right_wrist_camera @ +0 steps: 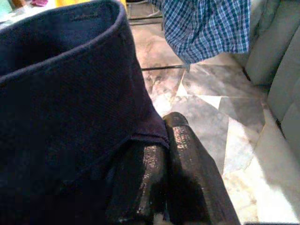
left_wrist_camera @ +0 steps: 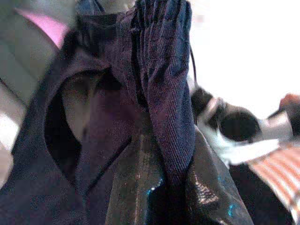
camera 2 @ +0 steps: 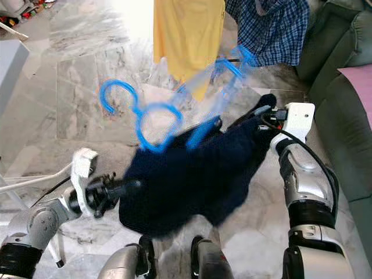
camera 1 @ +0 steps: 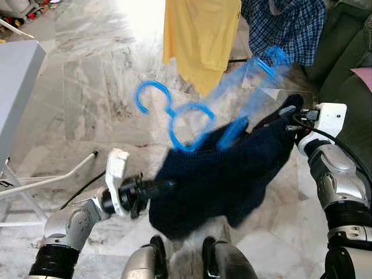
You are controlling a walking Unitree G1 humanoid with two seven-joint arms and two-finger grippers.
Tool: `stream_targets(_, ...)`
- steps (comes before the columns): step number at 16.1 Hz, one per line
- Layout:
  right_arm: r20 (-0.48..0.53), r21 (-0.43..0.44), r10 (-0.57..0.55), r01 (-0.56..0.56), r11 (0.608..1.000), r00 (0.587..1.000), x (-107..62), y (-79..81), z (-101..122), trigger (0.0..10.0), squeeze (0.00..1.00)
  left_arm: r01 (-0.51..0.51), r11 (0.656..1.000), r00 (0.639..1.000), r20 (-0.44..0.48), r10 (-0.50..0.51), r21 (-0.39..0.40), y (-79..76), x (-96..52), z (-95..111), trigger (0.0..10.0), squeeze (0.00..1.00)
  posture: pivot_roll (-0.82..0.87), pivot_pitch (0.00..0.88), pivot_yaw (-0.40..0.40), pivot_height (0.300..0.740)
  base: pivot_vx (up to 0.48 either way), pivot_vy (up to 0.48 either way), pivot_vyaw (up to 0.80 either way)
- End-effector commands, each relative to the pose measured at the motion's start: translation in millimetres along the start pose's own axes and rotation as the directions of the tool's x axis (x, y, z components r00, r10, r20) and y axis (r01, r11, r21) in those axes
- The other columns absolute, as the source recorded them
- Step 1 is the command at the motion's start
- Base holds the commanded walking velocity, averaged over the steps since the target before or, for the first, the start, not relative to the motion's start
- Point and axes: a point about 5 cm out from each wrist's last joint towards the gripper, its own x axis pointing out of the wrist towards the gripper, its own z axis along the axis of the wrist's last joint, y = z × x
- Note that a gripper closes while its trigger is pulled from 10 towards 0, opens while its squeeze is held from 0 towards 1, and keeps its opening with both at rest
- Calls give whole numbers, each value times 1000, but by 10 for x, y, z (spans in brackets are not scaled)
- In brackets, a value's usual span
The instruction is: Hang hanger
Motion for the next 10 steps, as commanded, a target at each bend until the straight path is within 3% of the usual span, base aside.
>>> stream_targets(1,56,13,-83,82,997,995,-27,-221,205,0,0,19,1000,998,-61,-19,-12,-27,-97,-90,0,0,-173,235,6,740,0,0,0)
stream_targets(5,109,9,-55,54,998,992,-23,-196,410,0,0,35,999,972,-234,-29,23,12,-157,-264,0,0,-187,238,12,740,0,0,0)
stream_targets(10,188,-18,-10,14,1000,982,-65,-168,689,0,0,-130,983,965,-211,155,126,230,-233,-301,0,0,-193,242,20,740,0,0,0)
